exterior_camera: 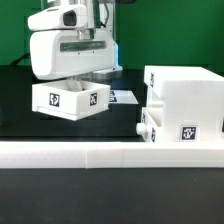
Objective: Assemble drawer
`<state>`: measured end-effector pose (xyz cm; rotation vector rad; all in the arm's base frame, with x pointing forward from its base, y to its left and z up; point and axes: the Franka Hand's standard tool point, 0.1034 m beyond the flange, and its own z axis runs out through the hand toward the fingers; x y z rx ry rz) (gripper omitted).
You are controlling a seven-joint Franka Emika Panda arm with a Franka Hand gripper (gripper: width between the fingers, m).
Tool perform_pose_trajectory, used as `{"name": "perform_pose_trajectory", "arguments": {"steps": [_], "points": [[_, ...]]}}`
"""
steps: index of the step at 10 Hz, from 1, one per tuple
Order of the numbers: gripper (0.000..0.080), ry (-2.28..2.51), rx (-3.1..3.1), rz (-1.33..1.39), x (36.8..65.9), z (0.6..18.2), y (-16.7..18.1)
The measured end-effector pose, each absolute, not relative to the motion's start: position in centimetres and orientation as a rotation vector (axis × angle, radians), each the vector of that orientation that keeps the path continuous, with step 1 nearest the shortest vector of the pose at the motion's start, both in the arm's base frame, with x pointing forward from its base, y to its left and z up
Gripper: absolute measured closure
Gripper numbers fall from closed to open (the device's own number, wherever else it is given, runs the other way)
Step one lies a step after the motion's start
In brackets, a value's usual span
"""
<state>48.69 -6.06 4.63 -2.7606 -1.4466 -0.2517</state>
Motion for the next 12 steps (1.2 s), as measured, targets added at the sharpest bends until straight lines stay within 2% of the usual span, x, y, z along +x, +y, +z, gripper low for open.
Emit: {"name": "perform_pose_trajectory", "arguments": {"steps": [4, 7, 12], "points": [[0.0758, -1.729, -2.611, -0.242, 48.5, 4.4, -6.1], [0.0758, -2.074, -2.393, -0.225, 49.8, 5.2, -5.8], [0.0758, -2.125, -2.340, -0.212, 50.5, 5.3, -5.7]]}}
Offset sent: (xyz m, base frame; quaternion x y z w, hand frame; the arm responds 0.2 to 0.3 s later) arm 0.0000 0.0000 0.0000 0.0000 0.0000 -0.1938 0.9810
